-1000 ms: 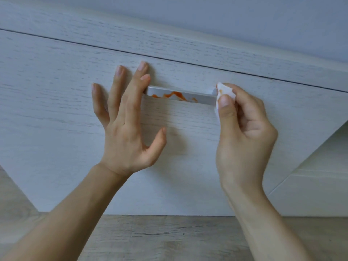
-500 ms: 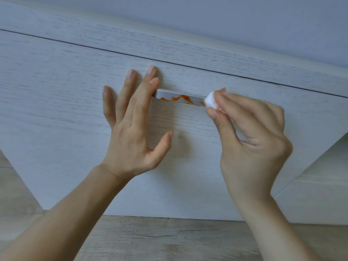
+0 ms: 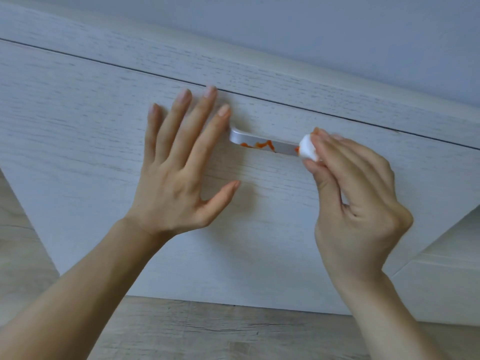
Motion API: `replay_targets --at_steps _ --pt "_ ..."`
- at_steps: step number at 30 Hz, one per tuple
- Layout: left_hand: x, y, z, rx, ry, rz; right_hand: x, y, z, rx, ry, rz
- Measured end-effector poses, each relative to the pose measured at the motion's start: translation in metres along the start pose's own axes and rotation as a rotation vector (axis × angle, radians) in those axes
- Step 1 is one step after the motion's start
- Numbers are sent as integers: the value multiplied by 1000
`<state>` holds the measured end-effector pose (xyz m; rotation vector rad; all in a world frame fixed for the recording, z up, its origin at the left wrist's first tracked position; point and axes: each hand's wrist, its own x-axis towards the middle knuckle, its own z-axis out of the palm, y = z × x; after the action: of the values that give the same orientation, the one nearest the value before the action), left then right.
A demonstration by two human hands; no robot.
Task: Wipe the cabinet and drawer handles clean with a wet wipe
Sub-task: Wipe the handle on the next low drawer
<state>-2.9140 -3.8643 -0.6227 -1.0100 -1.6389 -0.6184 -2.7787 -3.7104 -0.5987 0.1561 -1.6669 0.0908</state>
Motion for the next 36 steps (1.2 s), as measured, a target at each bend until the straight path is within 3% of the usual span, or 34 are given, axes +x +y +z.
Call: replay_targets --at_steps 8,19,25,30,36 --pt "-2 -1 11 155 -7 -5 6 -3 11 -57 36 -73" --pt "-2 -3 10 151 -7 9 2 -5 2 -12 61 80" --pt "-4 -3 11 132 6 3 8 -18 18 -85 45 -35" --pt "-4 -5 12 108 2 1 9 -25 21 -129 61 57" --pt "-3 -2 13 111 24 -10 15 -38 18 -13 -6 133"
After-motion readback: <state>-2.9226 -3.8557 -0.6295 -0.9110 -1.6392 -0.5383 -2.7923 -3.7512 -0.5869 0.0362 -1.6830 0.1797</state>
